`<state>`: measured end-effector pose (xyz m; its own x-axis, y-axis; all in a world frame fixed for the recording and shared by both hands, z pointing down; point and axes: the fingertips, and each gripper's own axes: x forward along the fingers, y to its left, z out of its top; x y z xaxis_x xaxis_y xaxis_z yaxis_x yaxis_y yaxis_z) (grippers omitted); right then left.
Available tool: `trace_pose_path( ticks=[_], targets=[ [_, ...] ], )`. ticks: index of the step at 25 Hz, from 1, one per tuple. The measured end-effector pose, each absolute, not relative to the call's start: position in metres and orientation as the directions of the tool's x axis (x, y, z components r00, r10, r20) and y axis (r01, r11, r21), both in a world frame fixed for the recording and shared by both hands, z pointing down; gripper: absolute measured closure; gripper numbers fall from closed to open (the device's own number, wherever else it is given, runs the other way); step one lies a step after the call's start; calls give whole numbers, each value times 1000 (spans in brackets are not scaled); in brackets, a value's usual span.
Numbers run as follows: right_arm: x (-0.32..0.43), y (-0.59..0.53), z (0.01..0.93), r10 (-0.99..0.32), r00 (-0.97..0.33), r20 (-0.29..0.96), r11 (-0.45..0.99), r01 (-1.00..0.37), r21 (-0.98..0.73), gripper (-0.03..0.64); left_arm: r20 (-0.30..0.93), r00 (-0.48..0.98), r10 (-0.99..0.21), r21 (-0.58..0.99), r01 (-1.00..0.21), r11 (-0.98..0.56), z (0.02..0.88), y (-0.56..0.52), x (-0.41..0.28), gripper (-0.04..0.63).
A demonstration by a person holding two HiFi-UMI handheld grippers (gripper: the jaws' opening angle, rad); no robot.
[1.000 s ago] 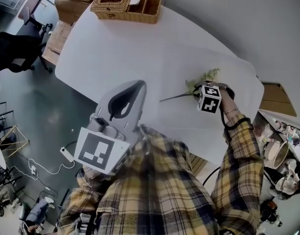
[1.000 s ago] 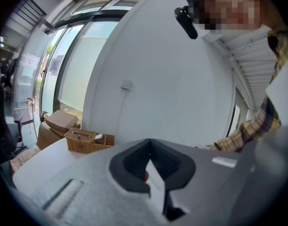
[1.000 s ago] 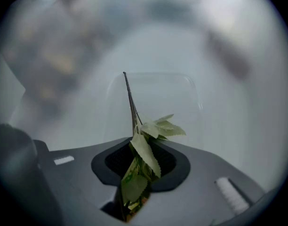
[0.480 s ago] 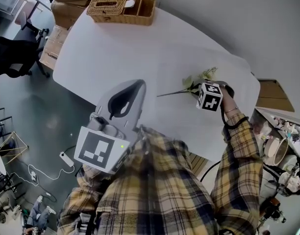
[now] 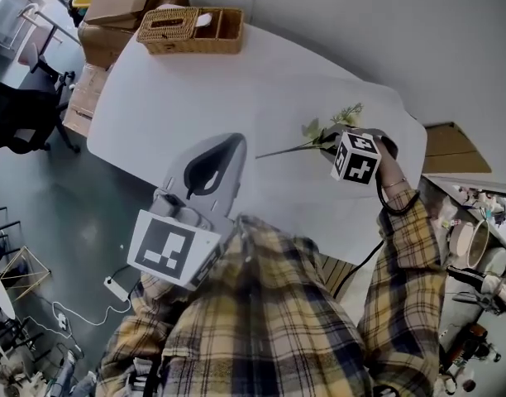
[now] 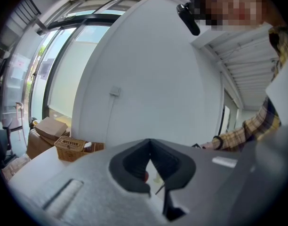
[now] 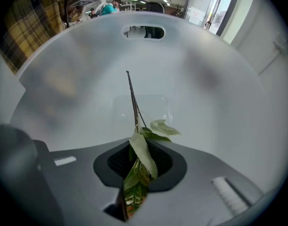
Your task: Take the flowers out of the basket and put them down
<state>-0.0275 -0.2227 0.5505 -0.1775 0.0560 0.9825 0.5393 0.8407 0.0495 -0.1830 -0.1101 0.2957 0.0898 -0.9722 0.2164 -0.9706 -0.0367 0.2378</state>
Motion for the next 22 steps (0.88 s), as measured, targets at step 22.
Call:
trace_pose_path(
  ticks=[22],
  targets=[
    [-9,-195,351,-226,-546,807,884,233,405,568,129,354,-926,170,-928,-332,260,-97,-82,594]
  ],
)
